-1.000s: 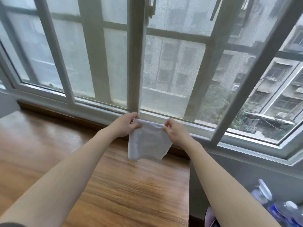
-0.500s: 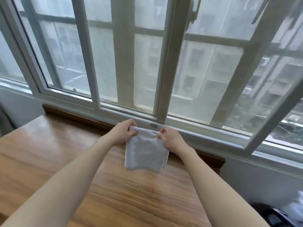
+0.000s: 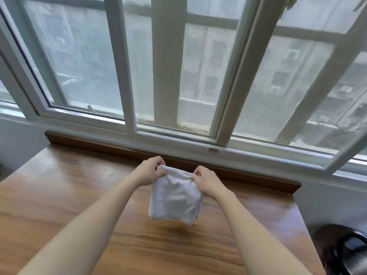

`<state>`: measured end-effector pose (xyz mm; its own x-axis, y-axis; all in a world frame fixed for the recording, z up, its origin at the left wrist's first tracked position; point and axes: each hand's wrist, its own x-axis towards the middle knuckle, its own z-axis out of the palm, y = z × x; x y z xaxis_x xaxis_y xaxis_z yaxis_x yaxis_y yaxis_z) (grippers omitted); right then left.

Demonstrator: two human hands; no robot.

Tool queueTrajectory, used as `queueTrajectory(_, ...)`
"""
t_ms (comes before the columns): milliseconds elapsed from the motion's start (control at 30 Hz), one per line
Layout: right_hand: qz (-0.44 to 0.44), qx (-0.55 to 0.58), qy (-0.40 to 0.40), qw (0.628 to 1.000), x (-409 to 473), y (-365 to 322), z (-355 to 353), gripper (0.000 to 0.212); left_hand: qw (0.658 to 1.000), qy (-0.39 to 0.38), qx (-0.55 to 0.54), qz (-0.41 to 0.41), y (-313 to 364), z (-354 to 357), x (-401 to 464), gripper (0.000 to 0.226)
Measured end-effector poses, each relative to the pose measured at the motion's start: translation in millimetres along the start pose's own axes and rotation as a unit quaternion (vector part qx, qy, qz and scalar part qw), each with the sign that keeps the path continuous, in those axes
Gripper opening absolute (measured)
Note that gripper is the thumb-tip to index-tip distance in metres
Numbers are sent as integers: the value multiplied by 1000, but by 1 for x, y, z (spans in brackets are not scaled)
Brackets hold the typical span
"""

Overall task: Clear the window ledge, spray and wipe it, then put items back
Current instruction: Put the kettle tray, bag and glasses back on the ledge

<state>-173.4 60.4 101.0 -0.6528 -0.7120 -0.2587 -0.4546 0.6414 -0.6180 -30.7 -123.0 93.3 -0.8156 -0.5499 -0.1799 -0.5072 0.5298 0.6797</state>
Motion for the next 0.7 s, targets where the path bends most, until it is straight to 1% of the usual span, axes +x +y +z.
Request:
queueTrajectory(333, 18, 1, -49, 999, 50, 6, 32, 12, 999, -12, 9, -43, -41, 11, 32, 12)
queueTrajectory(400, 25, 8, -52, 998, 60, 6, 38, 11, 998, -14, -2, -54, -50, 12, 39, 10)
queueTrajectory(533, 37, 14, -24, 999, 76, 4, 48, 12, 998, -1, -9, -63, -62, 16, 58, 9)
queueTrajectory(633, 30, -7, 18, 999, 93, 5, 56, 14, 997, 23, -25, -68, -66, 21, 77, 7)
queueTrajectory(700, 32, -29, 29, 999, 104, 6, 62, 14, 997, 25, -29, -74, -71, 25, 89, 8)
